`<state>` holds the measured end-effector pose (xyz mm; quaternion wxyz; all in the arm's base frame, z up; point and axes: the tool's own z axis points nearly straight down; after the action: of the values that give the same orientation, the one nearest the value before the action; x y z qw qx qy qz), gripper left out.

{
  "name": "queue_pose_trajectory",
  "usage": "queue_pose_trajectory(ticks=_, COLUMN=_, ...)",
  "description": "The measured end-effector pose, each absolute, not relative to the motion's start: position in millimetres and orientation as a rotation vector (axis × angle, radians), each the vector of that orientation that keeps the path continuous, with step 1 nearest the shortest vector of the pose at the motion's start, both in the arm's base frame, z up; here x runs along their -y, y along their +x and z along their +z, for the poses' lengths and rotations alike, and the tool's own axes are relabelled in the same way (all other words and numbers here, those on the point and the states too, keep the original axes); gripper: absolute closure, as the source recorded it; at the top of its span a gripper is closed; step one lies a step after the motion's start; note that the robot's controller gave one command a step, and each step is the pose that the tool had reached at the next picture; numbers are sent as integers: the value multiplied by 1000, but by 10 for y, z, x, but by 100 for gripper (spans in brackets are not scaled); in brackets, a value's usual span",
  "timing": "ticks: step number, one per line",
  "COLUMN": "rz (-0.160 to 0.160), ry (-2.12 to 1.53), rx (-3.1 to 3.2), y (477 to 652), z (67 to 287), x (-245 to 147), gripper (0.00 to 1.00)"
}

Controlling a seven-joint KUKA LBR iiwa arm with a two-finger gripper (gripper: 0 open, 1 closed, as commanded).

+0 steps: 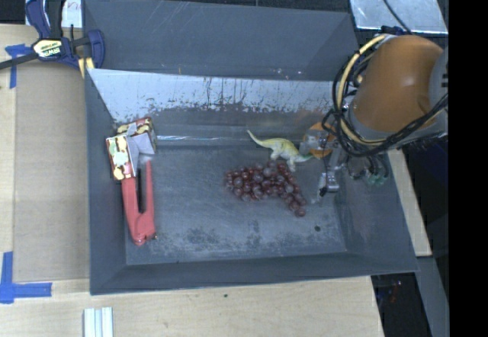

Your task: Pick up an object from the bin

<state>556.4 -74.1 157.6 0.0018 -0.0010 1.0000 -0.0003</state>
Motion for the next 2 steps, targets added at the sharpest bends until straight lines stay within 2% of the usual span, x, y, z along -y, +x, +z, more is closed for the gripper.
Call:
queue_pose_trajectory(ticks=1, rz=-4, ry=-386, rx=-3112, y=5597, z=1398, x=646, gripper=0)
queue_pose_trajectory(ticks=2, rz=-2, ry=-591, rx=-3082, y=5581, z=1317, x=546, gripper=0)
